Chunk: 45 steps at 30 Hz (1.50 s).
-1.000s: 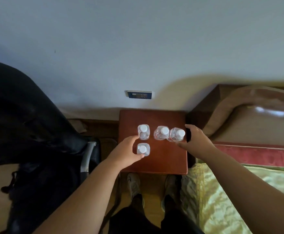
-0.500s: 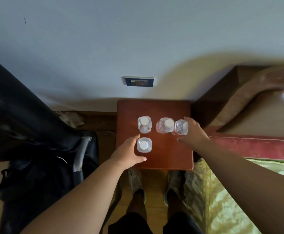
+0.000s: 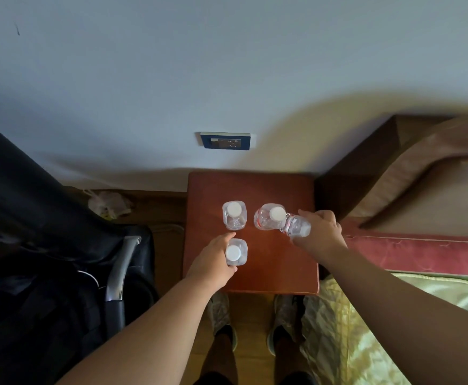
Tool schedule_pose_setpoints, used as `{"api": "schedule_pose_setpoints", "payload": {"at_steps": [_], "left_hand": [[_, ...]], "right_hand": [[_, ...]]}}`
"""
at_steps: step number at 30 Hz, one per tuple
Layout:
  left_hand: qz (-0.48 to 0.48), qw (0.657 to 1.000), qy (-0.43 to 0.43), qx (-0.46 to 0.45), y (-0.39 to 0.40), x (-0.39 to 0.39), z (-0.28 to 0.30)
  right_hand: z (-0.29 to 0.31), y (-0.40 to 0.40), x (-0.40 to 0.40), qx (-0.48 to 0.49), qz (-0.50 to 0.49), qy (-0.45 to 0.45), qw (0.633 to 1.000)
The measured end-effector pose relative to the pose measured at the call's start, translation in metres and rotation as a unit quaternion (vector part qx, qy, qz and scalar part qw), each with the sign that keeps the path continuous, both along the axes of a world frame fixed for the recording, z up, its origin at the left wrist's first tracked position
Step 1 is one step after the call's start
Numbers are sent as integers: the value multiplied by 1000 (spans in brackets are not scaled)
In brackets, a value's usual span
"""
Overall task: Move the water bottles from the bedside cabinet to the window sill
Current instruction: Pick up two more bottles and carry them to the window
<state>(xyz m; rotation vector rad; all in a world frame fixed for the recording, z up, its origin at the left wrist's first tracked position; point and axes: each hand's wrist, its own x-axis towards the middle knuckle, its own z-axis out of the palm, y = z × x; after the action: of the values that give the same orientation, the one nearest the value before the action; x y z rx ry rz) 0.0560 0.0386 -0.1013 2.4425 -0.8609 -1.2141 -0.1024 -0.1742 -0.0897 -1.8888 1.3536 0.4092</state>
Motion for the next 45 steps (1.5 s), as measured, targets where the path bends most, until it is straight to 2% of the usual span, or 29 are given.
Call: {"api": "schedule_pose_setpoints", "payload": {"at_steps": [3,7,13,18,22,27,30,33,37,45], "left_hand": [[5,1000,-11,4,-1,-1,-6],[-7,999,-43,-2,1,-6,-8],[-10,998,-62,-32,14,-15,5],[2,993,-68,-93,35,-20,36],[47,987,-27,-155,47,-25,84],[67,965,47,-250,46,-35,176],[57,953,68,-288,44,-39,234],[56,935,70,-342,40,-39,290],[36,916,53,-397,33,-43,361],[1,888,13,-460,20,-52,451]], "right_hand": [[-9,5,-7,22,-10,-53,998],[-8,12,-9,-2,1,-81,997],[1,7,-22,15,-12,-36,999],[31,13,-42,27,-21,-17,999],[86,26,-57,7,-53,-67,996],[186,44,-71,-19,-90,-187,978],[248,54,-76,-8,-114,-289,950],[305,57,-79,34,-138,-396,907],[366,57,-78,72,-116,-468,873],[463,73,-67,1,1,-533,846]]}}
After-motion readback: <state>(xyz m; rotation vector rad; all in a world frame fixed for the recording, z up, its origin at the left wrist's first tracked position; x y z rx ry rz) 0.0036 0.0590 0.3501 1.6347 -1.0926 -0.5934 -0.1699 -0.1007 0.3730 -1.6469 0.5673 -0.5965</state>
